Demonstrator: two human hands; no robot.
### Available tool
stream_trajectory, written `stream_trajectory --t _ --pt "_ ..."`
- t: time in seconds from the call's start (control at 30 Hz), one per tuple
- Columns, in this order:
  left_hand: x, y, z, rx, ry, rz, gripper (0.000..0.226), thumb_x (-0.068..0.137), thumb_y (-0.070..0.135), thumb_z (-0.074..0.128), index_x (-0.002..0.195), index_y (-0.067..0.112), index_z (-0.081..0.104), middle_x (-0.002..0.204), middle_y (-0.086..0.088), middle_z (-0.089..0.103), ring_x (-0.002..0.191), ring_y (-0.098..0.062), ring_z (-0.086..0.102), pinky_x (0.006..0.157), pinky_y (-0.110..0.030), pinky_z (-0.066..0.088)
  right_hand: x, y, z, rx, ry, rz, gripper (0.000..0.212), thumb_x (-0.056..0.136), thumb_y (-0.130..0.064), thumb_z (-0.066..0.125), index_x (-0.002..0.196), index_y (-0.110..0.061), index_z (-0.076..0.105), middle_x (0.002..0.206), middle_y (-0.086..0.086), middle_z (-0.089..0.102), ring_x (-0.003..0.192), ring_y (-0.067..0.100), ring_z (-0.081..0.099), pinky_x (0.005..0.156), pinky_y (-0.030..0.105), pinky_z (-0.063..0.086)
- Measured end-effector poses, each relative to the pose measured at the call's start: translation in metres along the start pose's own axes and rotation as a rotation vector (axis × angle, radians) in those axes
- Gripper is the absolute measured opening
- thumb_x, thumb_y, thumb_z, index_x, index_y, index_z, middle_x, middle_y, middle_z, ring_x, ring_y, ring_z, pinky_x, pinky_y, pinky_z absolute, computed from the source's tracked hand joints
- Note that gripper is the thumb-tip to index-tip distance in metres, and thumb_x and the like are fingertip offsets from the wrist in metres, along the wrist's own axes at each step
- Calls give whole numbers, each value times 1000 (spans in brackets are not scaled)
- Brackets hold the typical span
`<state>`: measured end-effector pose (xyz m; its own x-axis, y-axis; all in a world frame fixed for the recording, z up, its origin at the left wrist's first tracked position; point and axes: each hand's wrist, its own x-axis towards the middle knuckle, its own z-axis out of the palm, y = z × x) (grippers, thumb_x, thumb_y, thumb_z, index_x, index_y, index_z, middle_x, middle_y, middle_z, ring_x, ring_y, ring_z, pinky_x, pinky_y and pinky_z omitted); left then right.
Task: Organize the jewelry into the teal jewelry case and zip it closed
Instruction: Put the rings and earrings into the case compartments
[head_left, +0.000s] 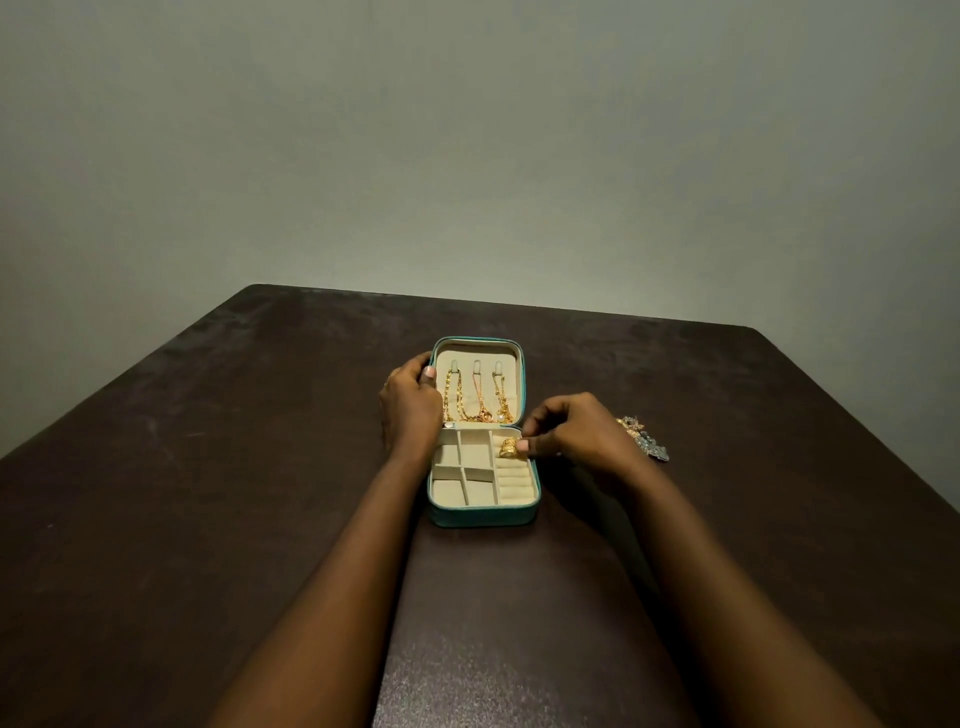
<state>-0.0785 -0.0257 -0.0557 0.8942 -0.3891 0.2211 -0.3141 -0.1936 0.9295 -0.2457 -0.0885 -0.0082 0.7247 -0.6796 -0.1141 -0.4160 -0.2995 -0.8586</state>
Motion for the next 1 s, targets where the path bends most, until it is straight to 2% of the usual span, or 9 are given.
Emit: stream_trajectory --t 0.07,0.2,0.6,0.77,0.87,0.93,1.0 --pt "0 0 0 5 0 1 30 97 15 45 122 16 62 117 -10 66 108 -25 60 89 -40 50 -1 -1 1 123 -34 55 12 76 7 67 77 -3 60 75 4 63 65 8 60 45 12 47" --pt "0 1 0 4 -6 -8 30 97 15 45 122 16 62 117 -10 65 109 -26 59 90 -41 50 0 -1 2 244 -61 127 20 73 11 67 74 -7 56 75 7 63 67 15 61 52 23 50" --pt "-2 3 -2 -11 -10 -18 30 97 16 45 122 16 62 116 -10 66 105 -25 61 87 -44 52 3 2 0 316 -19 114 20 74 11 65 78 -7 56 74 8 62 65 16 60 51 23 50" --pt "-2 3 -1 -11 -13 -28 31 97 18 45 123 18 61 117 -9 65 106 -25 62 86 -43 53 6 8 -31 374 300 30 21 78 8 62 72 -11 56 72 4 59 67 14 56 56 22 45" --pt "-2 4 -2 -3 -7 -19 31 97 16 45 123 16 61 118 -10 65 108 -27 61 88 -43 52 12 26 -54 269 515 1 22 79 6 63 68 -13 57 76 6 61 65 12 53 57 23 42" --pt "-2 4 -1 -1 -4 -22 31 97 16 45 124 16 61 119 -10 65 109 -27 60 89 -42 51 18 39 -65 170 616 2 15 79 2 65 72 -11 63 86 10 65 70 13 54 63 24 43" --pt "-3 4 -2 3 -5 -24 31 97 16 45 124 16 61 119 -10 65 107 -26 61 86 -37 51 23 51 -71 85 661 17 7 80 -2 66 85 -5 69 95 12 68 80 15 58 73 28 46"
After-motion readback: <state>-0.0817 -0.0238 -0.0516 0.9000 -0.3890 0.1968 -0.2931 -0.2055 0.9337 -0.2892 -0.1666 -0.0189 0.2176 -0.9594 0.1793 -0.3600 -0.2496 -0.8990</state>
